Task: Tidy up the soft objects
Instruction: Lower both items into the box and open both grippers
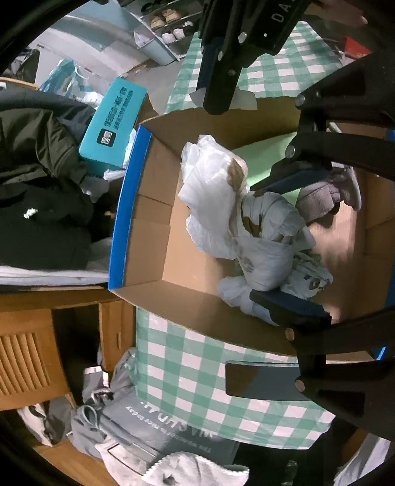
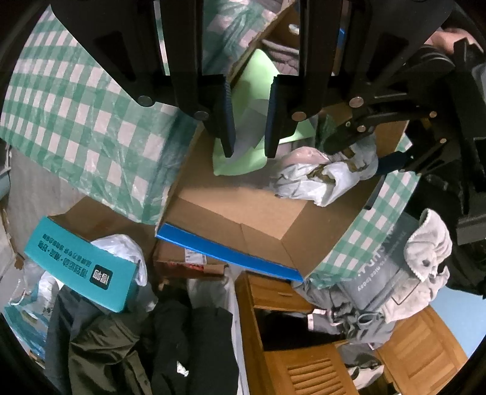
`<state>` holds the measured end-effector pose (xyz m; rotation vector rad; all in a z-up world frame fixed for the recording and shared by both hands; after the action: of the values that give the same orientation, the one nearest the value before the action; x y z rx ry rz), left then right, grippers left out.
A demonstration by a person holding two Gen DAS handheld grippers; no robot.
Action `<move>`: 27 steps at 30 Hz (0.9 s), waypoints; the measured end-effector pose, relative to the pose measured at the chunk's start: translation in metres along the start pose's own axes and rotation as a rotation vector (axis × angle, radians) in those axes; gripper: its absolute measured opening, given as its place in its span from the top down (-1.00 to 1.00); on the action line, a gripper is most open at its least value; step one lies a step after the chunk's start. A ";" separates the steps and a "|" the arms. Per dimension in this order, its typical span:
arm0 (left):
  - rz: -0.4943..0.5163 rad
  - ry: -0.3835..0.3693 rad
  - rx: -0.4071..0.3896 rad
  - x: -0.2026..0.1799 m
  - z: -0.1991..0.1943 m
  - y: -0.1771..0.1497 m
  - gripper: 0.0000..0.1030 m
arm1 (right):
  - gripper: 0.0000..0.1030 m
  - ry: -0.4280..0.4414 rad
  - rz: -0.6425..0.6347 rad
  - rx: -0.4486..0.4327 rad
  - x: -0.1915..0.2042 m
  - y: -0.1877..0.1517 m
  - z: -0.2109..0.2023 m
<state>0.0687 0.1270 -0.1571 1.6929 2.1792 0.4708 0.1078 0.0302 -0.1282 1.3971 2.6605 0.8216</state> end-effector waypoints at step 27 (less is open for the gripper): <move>0.048 -0.003 -0.128 -0.021 -0.070 0.006 -0.68 | -0.30 -0.059 0.016 -0.141 -0.019 -0.009 -0.076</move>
<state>0.0470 0.1040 -0.0912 1.6786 2.0636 0.6057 0.0930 -0.0221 -0.0707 1.3878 2.4976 0.9338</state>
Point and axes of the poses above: each gripper's, at about its wrist camera, not at the fingertips, and z roughly the way its jaws point, x to its left, y to its top, the point moved 9 cm from there along z, roughly the way its jaws point, and after that the axes turned 3 degrees about -x, right-handed, at the moved point
